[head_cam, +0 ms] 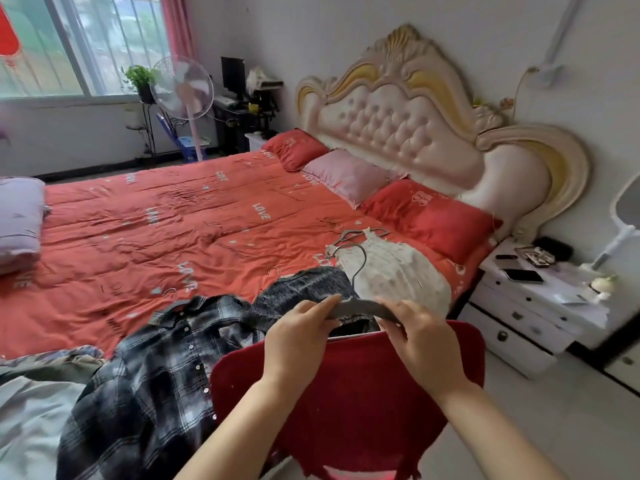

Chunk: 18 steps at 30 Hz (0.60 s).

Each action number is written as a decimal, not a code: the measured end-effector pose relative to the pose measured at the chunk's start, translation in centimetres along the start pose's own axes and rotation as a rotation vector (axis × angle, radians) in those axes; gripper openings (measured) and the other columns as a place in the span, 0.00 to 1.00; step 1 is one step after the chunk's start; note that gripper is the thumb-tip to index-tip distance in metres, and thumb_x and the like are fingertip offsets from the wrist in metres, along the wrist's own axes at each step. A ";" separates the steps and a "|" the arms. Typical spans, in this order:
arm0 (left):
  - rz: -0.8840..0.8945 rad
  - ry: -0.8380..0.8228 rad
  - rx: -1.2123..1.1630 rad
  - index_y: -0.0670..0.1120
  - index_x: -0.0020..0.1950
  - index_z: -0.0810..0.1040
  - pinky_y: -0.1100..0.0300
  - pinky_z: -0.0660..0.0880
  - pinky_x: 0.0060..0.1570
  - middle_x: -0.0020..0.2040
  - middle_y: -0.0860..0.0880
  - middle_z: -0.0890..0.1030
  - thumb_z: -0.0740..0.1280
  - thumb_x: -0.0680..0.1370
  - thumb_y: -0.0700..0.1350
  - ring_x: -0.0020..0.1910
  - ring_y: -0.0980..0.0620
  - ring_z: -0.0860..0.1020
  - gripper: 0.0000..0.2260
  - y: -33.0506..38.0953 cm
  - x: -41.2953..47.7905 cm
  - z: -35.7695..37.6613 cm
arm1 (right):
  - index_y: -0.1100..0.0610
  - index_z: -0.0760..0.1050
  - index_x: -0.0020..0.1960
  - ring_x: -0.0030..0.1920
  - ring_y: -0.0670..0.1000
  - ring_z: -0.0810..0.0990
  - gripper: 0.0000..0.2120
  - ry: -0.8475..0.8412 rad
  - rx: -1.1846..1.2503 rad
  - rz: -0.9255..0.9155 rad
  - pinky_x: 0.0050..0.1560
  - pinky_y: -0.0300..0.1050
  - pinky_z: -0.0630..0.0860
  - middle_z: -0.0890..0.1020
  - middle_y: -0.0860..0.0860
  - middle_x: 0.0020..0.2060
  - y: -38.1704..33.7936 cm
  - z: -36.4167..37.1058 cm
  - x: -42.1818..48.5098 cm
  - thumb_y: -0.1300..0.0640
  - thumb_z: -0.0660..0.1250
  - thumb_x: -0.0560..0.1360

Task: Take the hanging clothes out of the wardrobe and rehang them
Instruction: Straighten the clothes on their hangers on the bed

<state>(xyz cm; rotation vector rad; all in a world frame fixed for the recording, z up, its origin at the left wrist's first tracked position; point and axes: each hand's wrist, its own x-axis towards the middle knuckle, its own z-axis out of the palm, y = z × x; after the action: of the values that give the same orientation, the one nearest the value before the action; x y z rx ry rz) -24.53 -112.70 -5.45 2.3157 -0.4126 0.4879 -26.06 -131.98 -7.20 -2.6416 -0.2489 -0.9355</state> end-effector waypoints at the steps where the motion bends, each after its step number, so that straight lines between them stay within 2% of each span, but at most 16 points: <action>1: -0.007 0.001 -0.010 0.55 0.61 0.78 0.56 0.75 0.41 0.44 0.52 0.81 0.70 0.73 0.47 0.44 0.48 0.80 0.17 0.0 1.0 1.0 | 0.49 0.76 0.59 0.40 0.50 0.81 0.18 -0.004 -0.001 -0.009 0.36 0.40 0.76 0.81 0.47 0.41 1.2 0.5 0.8 0.47 0.59 0.73; 4: -0.011 0.002 -0.010 0.56 0.61 0.78 0.58 0.74 0.40 0.44 0.52 0.81 0.66 0.72 0.50 0.42 0.48 0.80 0.17 -0.7 4.3 3.8 | 0.50 0.78 0.58 0.39 0.51 0.81 0.18 0.000 -0.006 -0.024 0.36 0.40 0.76 0.81 0.48 0.40 4.3 2.6 3.5 0.48 0.60 0.72; 7: -0.034 -0.021 -0.017 0.56 0.61 0.78 0.59 0.73 0.40 0.45 0.52 0.81 0.67 0.73 0.50 0.43 0.49 0.80 0.16 -2.2 7.7 6.7 | 0.51 0.78 0.57 0.40 0.52 0.81 0.17 -0.023 -0.009 -0.028 0.39 0.42 0.77 0.82 0.48 0.41 7.2 5.4 6.4 0.50 0.63 0.71; 10: -0.047 -0.021 -0.002 0.55 0.59 0.79 0.59 0.74 0.36 0.42 0.52 0.81 0.65 0.70 0.51 0.40 0.49 0.80 0.17 -4.3 11.6 9.4 | 0.52 0.79 0.57 0.42 0.51 0.81 0.18 -0.054 0.002 -0.025 0.41 0.42 0.77 0.83 0.48 0.43 9.9 8.7 9.4 0.47 0.60 0.72; 12: -0.078 -0.032 0.000 0.55 0.59 0.79 0.58 0.74 0.35 0.41 0.52 0.81 0.66 0.71 0.50 0.39 0.48 0.80 0.17 -5.8 14.2 11.0 | 0.52 0.79 0.56 0.41 0.51 0.81 0.16 -0.082 0.015 -0.013 0.41 0.41 0.77 0.82 0.47 0.42 11.5 11.1 11.6 0.48 0.63 0.71; 16: -0.156 -0.126 -0.008 0.57 0.63 0.76 0.56 0.74 0.42 0.47 0.52 0.80 0.67 0.75 0.47 0.46 0.48 0.80 0.16 -8.9 18.9 13.5 | 0.52 0.80 0.56 0.40 0.50 0.80 0.16 -0.125 0.035 -0.007 0.43 0.37 0.70 0.82 0.48 0.40 14.1 16.0 15.5 0.53 0.68 0.68; 18: -0.189 -0.138 0.001 0.57 0.64 0.75 0.56 0.74 0.44 0.49 0.52 0.80 0.67 0.76 0.46 0.48 0.48 0.79 0.17 -10.3 21.0 14.5 | 0.52 0.79 0.56 0.40 0.50 0.80 0.16 -0.154 0.063 -0.014 0.43 0.37 0.72 0.82 0.48 0.40 15.2 18.1 17.2 0.54 0.69 0.68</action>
<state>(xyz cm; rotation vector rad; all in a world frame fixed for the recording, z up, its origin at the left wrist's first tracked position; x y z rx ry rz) 1.50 -119.10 -11.58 2.3681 -0.2548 0.2364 1.75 -138.66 -13.25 -2.6593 -0.3280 -0.7167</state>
